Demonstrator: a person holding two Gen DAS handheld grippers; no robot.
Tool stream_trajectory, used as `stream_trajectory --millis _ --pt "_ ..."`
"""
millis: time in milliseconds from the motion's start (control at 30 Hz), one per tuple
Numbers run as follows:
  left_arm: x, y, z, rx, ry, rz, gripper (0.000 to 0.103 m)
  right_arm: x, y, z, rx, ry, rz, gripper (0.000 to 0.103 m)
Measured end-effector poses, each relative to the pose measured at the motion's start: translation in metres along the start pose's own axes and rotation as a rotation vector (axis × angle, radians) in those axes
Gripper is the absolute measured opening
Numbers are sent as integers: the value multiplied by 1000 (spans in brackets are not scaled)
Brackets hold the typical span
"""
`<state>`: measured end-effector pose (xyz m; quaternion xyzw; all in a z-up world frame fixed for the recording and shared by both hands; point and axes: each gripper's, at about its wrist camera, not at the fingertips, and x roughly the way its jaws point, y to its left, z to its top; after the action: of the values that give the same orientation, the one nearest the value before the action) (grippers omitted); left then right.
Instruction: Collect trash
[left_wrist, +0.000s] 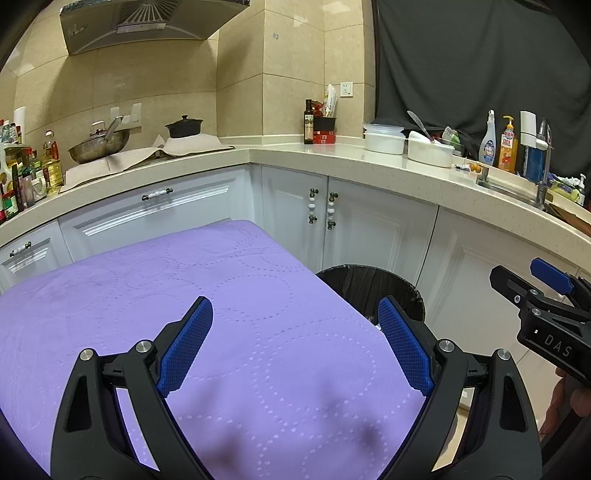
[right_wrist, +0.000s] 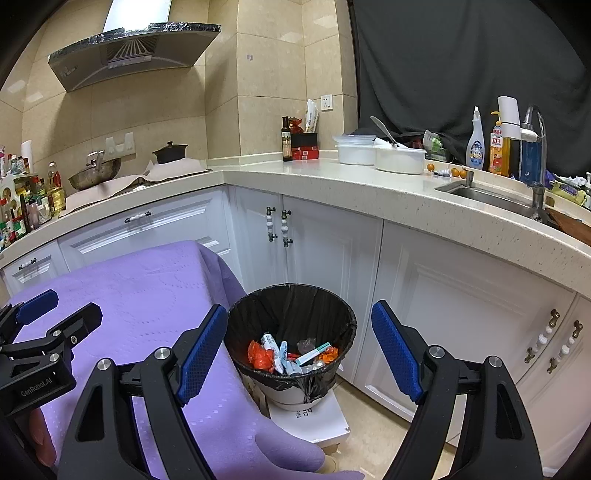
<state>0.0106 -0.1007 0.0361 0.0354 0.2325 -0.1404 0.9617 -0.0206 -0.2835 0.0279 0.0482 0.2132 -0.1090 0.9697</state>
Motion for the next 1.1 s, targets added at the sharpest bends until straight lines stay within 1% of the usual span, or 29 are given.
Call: stream_trajectory --millis 367,467,500,600,733,800,867,900,1000,1067,1100 --pt "-7 6 3 -7 -13 7 89 -4 7 3 -15 -10 14 78" --pt "-9 14 4 -13 -11 26 90 -3 17 7 -31 -15 33 79" --pt "-10 18 4 -15 -9 32 95 -1 22 9 -39 -16 46 79" --pt "-14 38 3 -38 -13 81 95 4 36 12 -54 -11 88 80" --pt "-16 68 2 -58 9 136 97 16 68 18 -90 4 168 81" --pt "-20 88 0 -72 6 211 98 23 90 22 -118 11 214 81" --pt "-25 108 -3 -84 -5 254 98 27 108 23 -137 20 257 81" --pt "-27 117 -4 -90 -14 262 98 32 122 25 -151 27 287 81" --pt "-33 147 -5 -111 -15 318 98 40 156 29 -184 49 354 81" --pt "-38 170 -7 -137 -14 338 98 49 188 34 -206 70 427 82" --pt "-40 185 -8 -152 -8 365 98 52 204 37 -219 80 455 83"
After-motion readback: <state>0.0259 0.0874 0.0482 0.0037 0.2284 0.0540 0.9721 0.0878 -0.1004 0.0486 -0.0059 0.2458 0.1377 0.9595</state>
